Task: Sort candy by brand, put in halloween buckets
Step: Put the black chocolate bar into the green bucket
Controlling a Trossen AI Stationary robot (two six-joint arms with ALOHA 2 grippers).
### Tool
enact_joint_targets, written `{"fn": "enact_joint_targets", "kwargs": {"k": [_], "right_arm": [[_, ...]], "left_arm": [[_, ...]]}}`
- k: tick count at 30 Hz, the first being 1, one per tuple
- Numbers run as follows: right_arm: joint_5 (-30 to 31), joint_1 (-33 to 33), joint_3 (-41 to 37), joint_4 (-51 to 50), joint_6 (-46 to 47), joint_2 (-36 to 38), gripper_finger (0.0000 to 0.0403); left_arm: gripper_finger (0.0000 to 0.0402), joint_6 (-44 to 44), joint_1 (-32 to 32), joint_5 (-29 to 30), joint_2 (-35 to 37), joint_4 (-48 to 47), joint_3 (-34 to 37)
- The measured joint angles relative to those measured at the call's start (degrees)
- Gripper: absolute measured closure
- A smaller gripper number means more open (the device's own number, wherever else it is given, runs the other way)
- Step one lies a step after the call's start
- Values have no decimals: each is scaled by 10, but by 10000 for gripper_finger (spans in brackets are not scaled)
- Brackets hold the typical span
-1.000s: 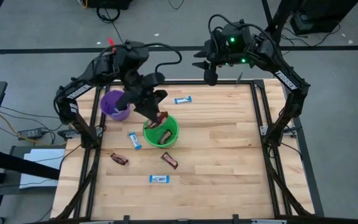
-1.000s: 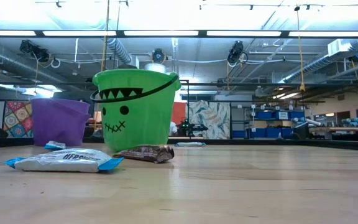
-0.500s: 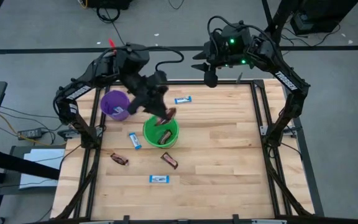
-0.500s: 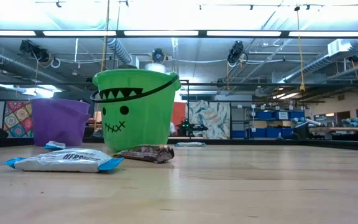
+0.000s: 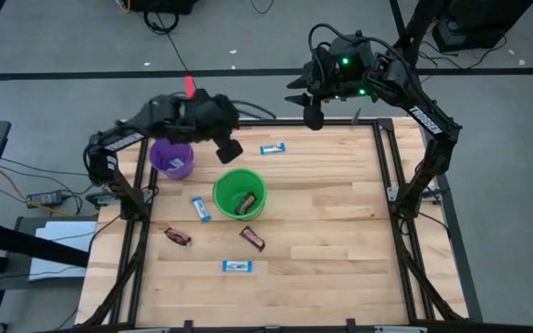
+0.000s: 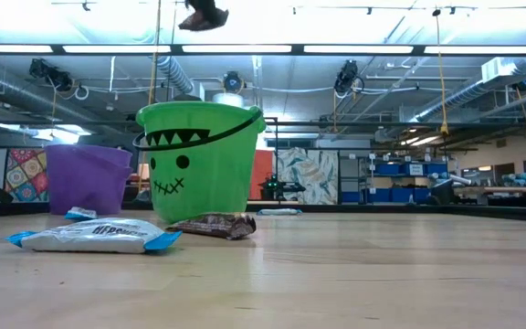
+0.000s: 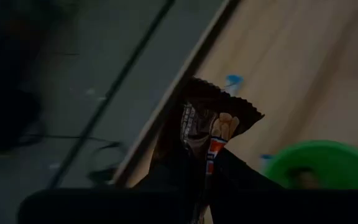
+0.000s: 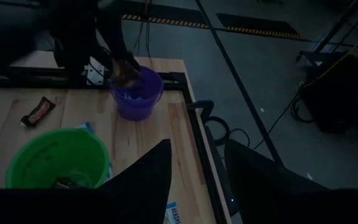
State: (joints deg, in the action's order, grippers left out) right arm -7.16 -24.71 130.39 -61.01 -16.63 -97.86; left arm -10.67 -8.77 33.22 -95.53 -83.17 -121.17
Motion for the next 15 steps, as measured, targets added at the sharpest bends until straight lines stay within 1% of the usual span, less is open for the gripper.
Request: {"fn": "enact_joint_targets", "kwargs": {"k": [3,5,9,11,15], "right_arm": [[0,0,0,0,4,0,243],[0,0,0,-1,5,0,243],[0,0,0,-10,9,0,243],[0,0,0,-16,10,0,243],[0,0,0,-19,10,0,243]], "left_arm": [[367,-3,10,55,0,45,77],[367,-8,16,64,-1,72,134],[367,-68,31,68,-2,126,227],[367,-99,38,63,-2,135,250],[367,-117,54,31,-1,176,261]]}}
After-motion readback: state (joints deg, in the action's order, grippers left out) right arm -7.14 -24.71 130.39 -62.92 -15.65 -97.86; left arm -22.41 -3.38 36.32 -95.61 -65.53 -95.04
